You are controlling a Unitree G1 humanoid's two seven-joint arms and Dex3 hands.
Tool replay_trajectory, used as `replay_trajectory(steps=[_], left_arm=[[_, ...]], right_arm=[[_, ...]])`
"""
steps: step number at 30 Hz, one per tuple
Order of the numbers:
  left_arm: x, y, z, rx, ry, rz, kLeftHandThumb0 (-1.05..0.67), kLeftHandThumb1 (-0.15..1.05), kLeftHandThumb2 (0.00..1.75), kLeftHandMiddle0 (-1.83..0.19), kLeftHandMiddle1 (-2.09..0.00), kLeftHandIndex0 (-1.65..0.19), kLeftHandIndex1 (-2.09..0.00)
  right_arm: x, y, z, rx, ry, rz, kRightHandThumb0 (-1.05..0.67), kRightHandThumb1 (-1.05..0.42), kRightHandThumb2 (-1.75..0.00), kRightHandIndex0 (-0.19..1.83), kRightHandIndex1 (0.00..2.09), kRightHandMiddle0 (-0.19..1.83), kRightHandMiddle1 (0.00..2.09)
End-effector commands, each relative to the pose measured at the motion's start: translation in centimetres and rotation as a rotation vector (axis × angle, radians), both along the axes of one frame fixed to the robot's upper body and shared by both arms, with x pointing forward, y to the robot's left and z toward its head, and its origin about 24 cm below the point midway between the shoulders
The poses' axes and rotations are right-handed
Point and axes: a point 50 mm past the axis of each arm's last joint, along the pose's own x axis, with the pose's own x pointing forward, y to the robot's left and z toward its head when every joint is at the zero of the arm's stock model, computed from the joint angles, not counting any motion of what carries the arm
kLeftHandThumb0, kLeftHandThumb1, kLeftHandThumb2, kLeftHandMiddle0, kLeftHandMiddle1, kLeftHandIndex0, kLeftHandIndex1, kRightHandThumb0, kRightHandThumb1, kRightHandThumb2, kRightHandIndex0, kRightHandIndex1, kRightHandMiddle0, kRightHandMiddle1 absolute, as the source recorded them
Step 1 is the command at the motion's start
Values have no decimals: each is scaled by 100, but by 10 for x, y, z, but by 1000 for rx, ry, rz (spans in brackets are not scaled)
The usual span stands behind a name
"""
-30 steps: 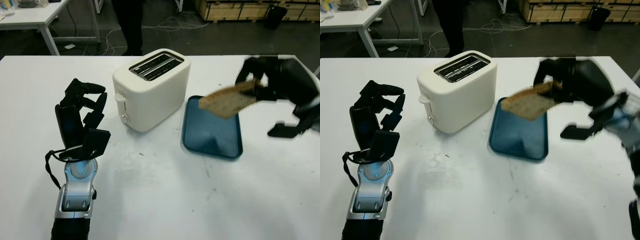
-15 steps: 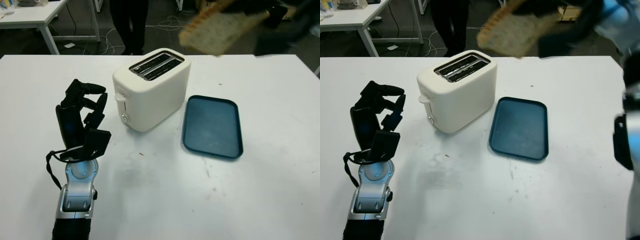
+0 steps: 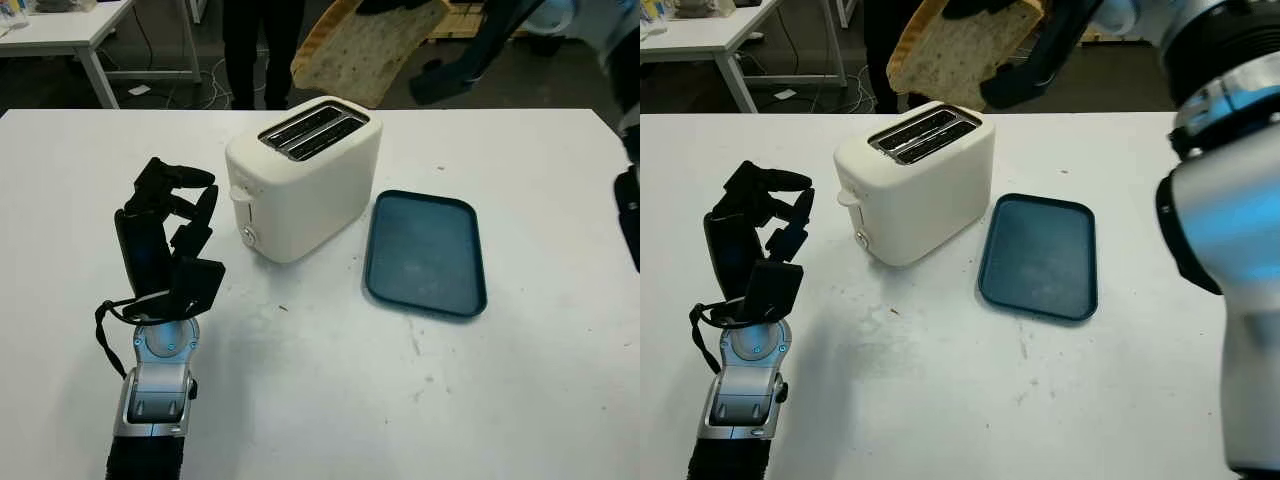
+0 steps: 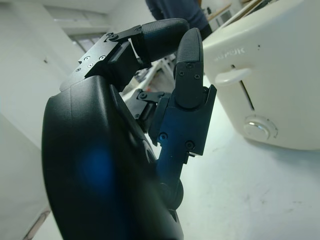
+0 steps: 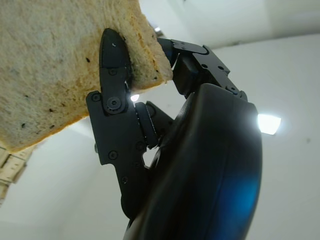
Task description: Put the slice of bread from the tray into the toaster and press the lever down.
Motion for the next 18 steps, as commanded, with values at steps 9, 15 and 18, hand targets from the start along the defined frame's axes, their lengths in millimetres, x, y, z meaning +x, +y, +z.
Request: replay_trajectory(steps=[9,15,18], left_arm=[[-1,0,3,-17,-4,14,-43,92,20,-73,-162,-63,-129],[-2,0,2,-12,2,21,-43,92,20,-71,-160,-62,-129],[-3,1,2,-5,0,30,-43,92,19,-72,-161,-63,-129]], right_arm=[[5,21,-23,-56,-65,29,-52,-92,-43,120,175,91,175],[8,28,-39,-23,1,36,-51,-92,-45,122,175,94,175],[9,30,-46,-23,27,35,-51,-92,-46,124,175,95,175]])
